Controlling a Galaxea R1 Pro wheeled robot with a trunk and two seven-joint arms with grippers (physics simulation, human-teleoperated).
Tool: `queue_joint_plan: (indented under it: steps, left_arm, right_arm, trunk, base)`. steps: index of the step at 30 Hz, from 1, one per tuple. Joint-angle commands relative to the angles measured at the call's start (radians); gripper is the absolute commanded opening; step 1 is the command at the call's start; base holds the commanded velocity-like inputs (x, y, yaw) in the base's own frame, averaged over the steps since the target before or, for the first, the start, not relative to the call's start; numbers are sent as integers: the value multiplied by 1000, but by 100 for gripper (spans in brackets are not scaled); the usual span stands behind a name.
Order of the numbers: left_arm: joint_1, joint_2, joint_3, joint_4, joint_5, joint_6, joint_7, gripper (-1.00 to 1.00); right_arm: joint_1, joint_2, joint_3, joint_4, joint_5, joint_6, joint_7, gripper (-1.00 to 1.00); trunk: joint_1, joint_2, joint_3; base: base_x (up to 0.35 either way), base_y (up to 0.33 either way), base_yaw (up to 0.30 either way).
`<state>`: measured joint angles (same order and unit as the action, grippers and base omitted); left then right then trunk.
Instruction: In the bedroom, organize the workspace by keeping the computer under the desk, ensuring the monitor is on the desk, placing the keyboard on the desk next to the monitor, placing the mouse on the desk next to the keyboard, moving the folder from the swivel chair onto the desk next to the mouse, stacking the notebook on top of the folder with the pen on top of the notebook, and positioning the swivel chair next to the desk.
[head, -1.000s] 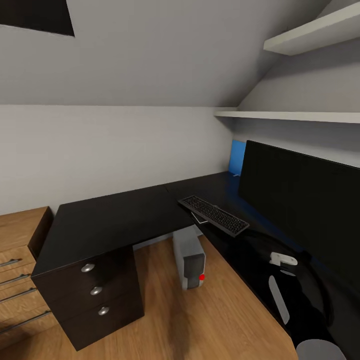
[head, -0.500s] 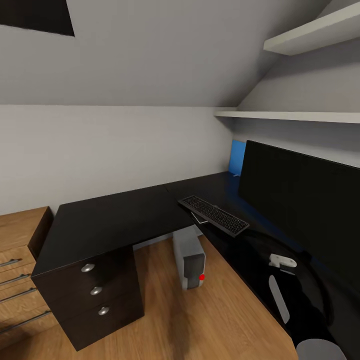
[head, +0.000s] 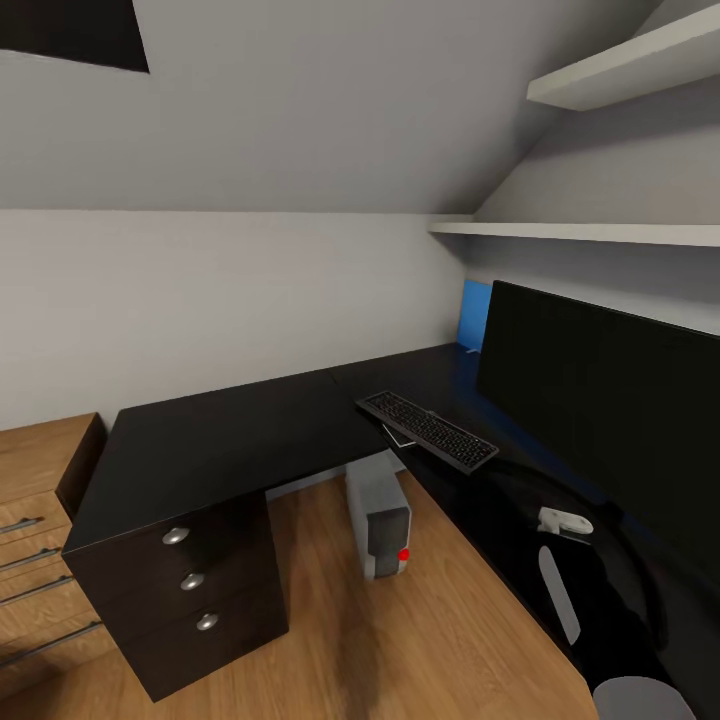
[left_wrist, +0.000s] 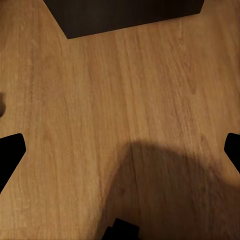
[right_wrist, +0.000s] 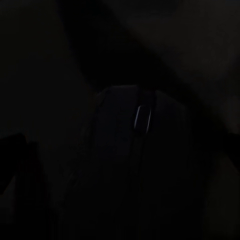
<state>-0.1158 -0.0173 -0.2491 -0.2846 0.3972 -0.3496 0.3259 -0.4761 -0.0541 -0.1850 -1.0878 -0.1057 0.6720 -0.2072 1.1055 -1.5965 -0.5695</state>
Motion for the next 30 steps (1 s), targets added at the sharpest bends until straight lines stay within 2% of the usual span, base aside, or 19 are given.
queue_joint_plan:
  steps: [1, 4, 5, 30]
  left_arm:
    - [-1, 0, -9, 0, 6, -3, 7, 100]
    - [-1, 0, -9, 1, 5, -3, 7, 100]
    - [-1, 0, -9, 1, 5, -3, 7, 100]
    - [-1, 0, -9, 1, 5, -3, 7, 100]
  right_arm:
    - [0, 0, 1, 35, -15, 10, -3, 100]
    - [-1, 0, 1, 35, -15, 12, -3, 100]
    - [-1, 0, 1, 35, -15, 13, -3, -100]
    - [-1, 2, 2, 24, -17, 8, -3, -100]
  trunk:
    - [0, 0, -1]
    - [0, 0, -1]
    - [0, 0, -1]
    - [0, 0, -1]
  base:
    - [0, 0, 0]
    - [0, 0, 0]
    - [0, 0, 0]
    - [0, 0, 0]
